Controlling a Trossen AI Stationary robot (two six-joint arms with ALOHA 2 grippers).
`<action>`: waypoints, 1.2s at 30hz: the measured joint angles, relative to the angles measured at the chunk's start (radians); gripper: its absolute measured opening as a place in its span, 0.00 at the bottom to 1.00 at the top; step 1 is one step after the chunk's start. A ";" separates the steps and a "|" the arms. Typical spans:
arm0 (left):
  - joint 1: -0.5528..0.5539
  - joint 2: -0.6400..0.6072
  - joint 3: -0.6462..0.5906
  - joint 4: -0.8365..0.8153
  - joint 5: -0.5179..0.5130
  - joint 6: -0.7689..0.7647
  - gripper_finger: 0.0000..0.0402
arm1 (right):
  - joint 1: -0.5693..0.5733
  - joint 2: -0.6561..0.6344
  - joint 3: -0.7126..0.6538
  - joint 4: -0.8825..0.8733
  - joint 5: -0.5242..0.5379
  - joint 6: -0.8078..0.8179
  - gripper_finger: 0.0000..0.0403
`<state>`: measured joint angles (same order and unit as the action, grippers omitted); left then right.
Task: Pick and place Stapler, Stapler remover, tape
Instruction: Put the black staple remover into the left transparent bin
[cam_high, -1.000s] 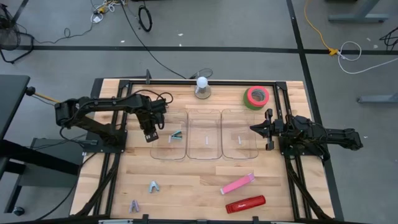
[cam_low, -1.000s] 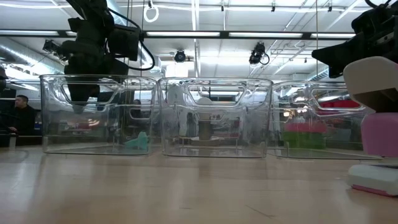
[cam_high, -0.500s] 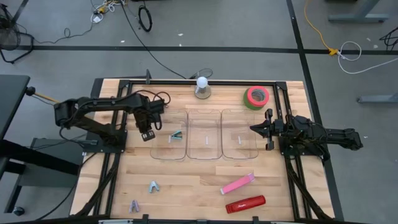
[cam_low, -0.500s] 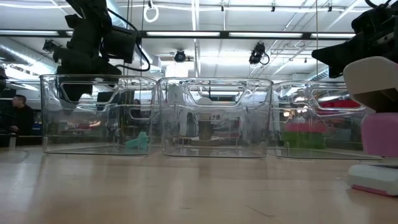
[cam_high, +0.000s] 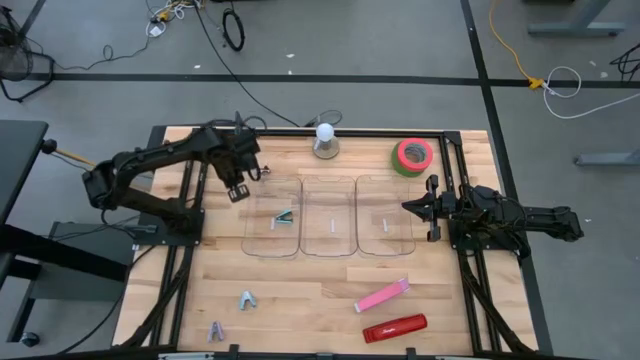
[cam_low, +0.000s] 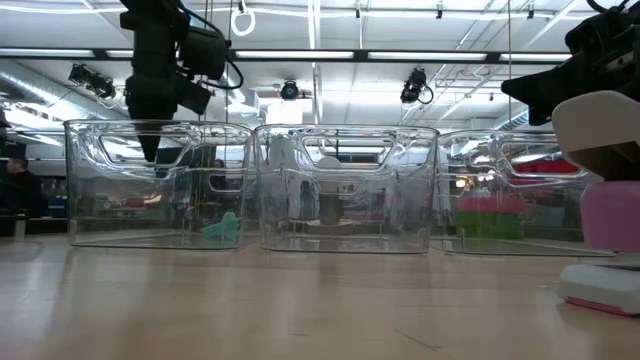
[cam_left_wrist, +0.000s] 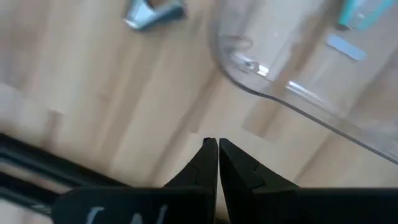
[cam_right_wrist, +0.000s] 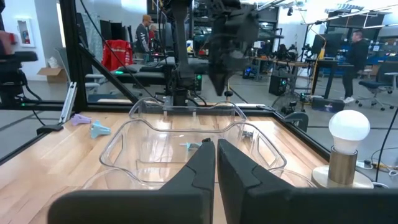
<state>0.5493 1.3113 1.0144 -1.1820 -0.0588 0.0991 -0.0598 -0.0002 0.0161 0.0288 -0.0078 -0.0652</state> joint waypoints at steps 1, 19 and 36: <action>0.015 0.000 0.011 0.000 -0.009 0.018 0.05 | 0.000 0.000 0.000 0.000 0.000 0.000 0.05; 0.267 0.001 0.044 0.292 0.005 0.410 0.01 | 0.000 0.000 0.000 0.000 0.000 0.000 0.05; 0.329 0.120 0.044 0.490 0.219 0.430 0.08 | 0.000 0.000 0.000 0.000 0.000 0.000 0.05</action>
<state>0.8787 1.4316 1.0580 -0.6924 0.1605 0.5294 -0.0597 -0.0002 0.0162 0.0288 -0.0078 -0.0651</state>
